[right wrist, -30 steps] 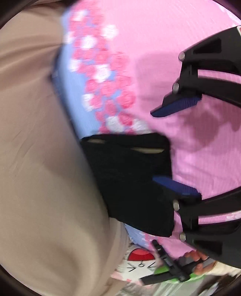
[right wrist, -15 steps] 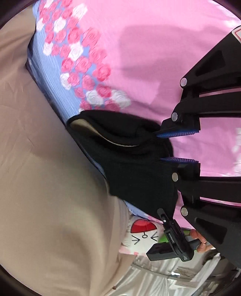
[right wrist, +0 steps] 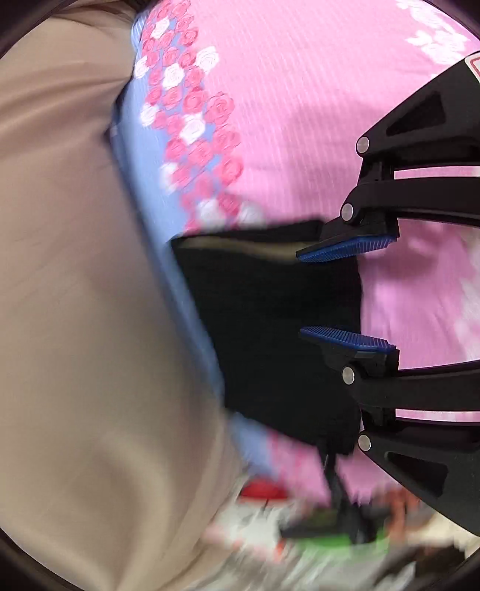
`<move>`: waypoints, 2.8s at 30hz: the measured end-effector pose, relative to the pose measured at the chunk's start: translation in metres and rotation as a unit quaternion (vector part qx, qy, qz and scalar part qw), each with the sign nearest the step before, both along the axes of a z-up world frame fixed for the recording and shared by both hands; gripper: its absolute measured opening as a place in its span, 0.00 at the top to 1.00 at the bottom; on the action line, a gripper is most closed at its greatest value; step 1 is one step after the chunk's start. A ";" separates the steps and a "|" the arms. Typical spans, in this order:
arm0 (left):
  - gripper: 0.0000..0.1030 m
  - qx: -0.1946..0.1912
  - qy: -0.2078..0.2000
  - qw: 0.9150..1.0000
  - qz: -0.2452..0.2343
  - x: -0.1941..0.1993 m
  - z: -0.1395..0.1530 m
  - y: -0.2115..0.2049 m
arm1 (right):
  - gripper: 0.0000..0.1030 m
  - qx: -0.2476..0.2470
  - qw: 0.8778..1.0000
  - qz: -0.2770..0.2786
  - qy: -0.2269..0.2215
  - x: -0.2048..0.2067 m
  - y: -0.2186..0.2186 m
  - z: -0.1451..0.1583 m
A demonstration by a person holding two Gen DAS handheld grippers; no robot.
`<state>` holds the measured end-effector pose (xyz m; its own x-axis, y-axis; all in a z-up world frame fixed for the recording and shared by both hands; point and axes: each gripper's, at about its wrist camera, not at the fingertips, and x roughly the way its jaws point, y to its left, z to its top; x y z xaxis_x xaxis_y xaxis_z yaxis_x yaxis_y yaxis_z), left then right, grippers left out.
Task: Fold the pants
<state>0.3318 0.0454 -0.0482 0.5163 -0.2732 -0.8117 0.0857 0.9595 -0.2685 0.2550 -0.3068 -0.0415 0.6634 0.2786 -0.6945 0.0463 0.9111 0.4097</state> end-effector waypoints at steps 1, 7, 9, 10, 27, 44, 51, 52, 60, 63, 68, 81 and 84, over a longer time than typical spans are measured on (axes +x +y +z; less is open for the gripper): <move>0.63 0.001 -0.003 1.000 0.004 -0.003 0.002 0.001 | 0.69 -0.012 1.000 -0.008 0.019 0.009 0.002 -0.013; 0.57 0.089 -0.092 0.992 0.003 -0.057 0.050 -0.012 | 0.65 -0.030 0.996 -0.046 -0.067 -0.051 0.007 0.037; 0.54 0.090 -0.103 0.991 0.000 -0.073 0.058 -0.014 | 0.61 -0.043 0.994 -0.051 -0.084 -0.068 0.013 0.047; 0.54 0.091 -0.108 0.990 -0.004 -0.083 0.061 -0.016 | 0.60 -0.048 0.994 -0.051 -0.088 -0.075 0.016 0.051; 0.29 0.148 -0.202 0.968 0.007 -0.177 0.046 -0.037 | 0.22 -0.123 0.986 -0.065 -0.091 -0.160 0.092 0.017; 0.18 0.121 -0.194 0.973 0.014 -0.178 0.014 -0.031 | 0.17 -0.180 0.979 -0.088 -0.040 -0.158 0.109 -0.005; 0.17 0.122 -0.196 0.973 0.021 -0.178 0.016 -0.030 | 0.17 -0.187 0.977 -0.095 -0.045 -0.161 0.111 -0.003; 0.17 0.122 -0.195 0.973 0.022 -0.178 0.016 -0.030 | 0.17 -0.188 0.977 -0.095 -0.044 -0.161 0.111 -0.004; 0.17 0.122 -0.196 0.973 0.024 -0.178 0.016 -0.029 | 0.17 -0.189 0.977 -0.093 -0.044 -0.160 0.110 -0.004; 0.17 0.122 -0.197 0.972 0.024 -0.179 0.016 -0.029 | 0.17 -0.190 0.976 -0.093 -0.045 -0.160 0.111 -0.003; 0.17 0.124 -0.198 0.972 0.025 -0.179 0.017 -0.030 | 0.17 -0.190 0.976 -0.095 -0.046 -0.161 0.111 -0.002; 0.17 0.124 -0.198 0.972 0.026 -0.179 0.017 -0.031 | 0.17 -0.190 0.976 -0.097 -0.046 -0.161 0.111 -0.002; 0.17 0.124 -0.198 0.972 0.026 -0.179 0.017 -0.031 | 0.17 -0.190 0.976 -0.097 -0.046 -0.161 0.111 -0.002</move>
<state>0.1524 0.0146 -0.0313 0.8096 -0.0593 -0.5840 0.0843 0.9963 0.0156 0.0937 -0.1955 -0.0437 0.7420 -0.1245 -0.6588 0.2114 0.9759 0.0538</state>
